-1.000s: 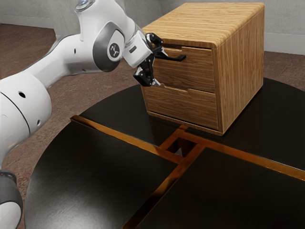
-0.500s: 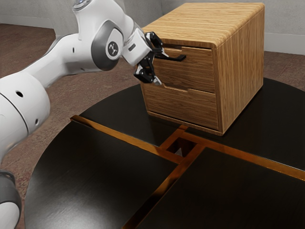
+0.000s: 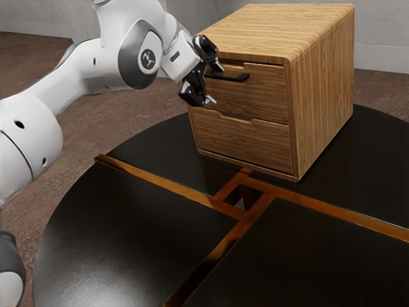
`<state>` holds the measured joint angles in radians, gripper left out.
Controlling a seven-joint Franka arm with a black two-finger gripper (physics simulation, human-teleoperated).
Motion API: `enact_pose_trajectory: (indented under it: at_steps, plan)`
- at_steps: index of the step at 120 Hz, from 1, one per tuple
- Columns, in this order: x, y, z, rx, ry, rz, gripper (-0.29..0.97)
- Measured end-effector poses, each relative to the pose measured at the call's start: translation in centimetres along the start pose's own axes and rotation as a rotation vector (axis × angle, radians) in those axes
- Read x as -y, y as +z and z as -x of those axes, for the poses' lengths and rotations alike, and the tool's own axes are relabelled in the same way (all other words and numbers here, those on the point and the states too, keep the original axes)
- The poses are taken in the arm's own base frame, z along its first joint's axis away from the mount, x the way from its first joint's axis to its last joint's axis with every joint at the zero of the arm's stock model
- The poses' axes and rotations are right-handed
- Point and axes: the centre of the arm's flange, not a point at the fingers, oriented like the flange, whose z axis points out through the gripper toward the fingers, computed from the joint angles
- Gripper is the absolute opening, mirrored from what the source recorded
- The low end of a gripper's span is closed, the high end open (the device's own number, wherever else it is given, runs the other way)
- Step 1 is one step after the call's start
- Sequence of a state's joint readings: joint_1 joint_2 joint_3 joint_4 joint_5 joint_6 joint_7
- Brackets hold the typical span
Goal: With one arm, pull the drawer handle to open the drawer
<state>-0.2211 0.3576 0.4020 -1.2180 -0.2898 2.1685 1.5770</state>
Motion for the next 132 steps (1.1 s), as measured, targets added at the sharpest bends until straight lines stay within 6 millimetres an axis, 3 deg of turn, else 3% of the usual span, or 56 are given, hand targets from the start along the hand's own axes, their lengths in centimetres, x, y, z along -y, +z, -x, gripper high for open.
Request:
enact_pose_trajectory:
  at_steps: [26,78,93,132]
  plan:
    - [0.7,1.2,0.1,-0.006,-0.001,-0.004,0.64]
    - [0.2,2.3,0.3,-0.008,-0.008,0.017,0.69]
    - [-0.1,2.7,0.2,-0.008,-0.009,0.026,0.76]
    - [-0.4,2.9,0.1,-0.010,-0.013,0.036,0.62]
